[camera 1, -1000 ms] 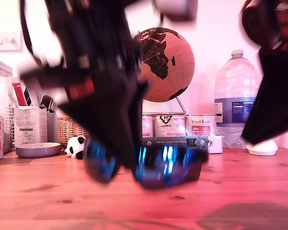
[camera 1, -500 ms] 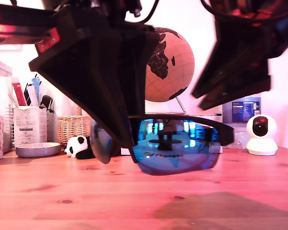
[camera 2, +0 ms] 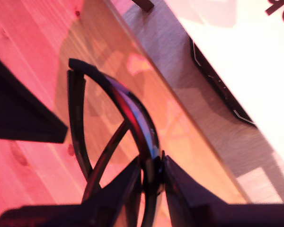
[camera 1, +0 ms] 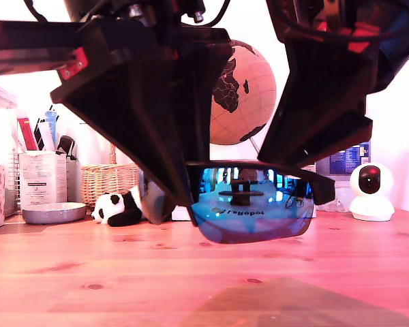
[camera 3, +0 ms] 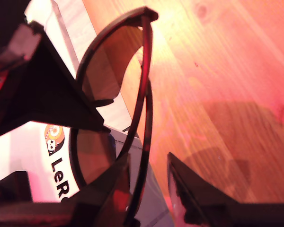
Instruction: Pick up the sunglasses and open them, then place them back on the table
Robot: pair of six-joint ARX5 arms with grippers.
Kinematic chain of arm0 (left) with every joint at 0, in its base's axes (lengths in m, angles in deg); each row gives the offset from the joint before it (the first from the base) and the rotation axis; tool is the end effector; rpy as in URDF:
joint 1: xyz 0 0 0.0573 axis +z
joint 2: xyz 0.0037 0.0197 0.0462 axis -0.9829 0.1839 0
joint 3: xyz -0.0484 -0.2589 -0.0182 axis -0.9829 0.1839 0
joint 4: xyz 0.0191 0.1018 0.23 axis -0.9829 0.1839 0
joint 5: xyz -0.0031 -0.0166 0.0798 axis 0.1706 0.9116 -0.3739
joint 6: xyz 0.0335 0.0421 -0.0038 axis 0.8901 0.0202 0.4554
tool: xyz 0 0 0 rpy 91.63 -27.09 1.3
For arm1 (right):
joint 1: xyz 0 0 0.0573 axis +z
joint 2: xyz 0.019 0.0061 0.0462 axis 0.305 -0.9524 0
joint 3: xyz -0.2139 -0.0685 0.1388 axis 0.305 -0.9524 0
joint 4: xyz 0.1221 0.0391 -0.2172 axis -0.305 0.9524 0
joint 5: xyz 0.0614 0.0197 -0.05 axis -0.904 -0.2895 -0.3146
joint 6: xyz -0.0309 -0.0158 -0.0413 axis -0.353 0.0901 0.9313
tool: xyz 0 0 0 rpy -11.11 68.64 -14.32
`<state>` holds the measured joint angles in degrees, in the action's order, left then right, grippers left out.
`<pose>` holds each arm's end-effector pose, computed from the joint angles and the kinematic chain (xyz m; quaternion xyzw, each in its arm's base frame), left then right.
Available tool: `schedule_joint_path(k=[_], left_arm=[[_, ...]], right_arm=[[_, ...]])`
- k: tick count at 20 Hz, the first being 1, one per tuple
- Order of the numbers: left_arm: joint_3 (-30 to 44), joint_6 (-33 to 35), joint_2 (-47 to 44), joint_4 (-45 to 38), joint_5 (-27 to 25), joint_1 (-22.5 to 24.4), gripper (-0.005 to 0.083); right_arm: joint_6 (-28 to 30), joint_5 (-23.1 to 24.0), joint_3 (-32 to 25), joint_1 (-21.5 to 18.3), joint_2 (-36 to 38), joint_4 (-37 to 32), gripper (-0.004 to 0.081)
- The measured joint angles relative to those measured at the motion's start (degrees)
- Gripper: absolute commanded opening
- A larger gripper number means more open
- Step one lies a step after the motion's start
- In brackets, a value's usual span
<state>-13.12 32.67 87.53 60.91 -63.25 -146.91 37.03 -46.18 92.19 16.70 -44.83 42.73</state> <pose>0.1072 -0.2556 0.2388 0.6237 0.1740 -0.6120 0.4541 0.1891 0.1500 0.2232 -0.1037 0.4717 0.5551 0.6772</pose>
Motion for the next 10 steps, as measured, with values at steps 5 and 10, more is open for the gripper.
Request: schedule_joint_path(k=[5, 10], left_arm=[[0.0, 1.1, 0.0, -1.0, -1.4, -0.7, -0.0019], [0.0, 1.1, 0.0, -1.4, -1.5, -0.7, -0.0019]], right_arm=[[0.0, 1.2, 0.0, 1.8, -1.6, -0.7, 0.0214], [0.0, 6.4, 0.0, 3.2, -2.1, -1.5, 0.0214]])
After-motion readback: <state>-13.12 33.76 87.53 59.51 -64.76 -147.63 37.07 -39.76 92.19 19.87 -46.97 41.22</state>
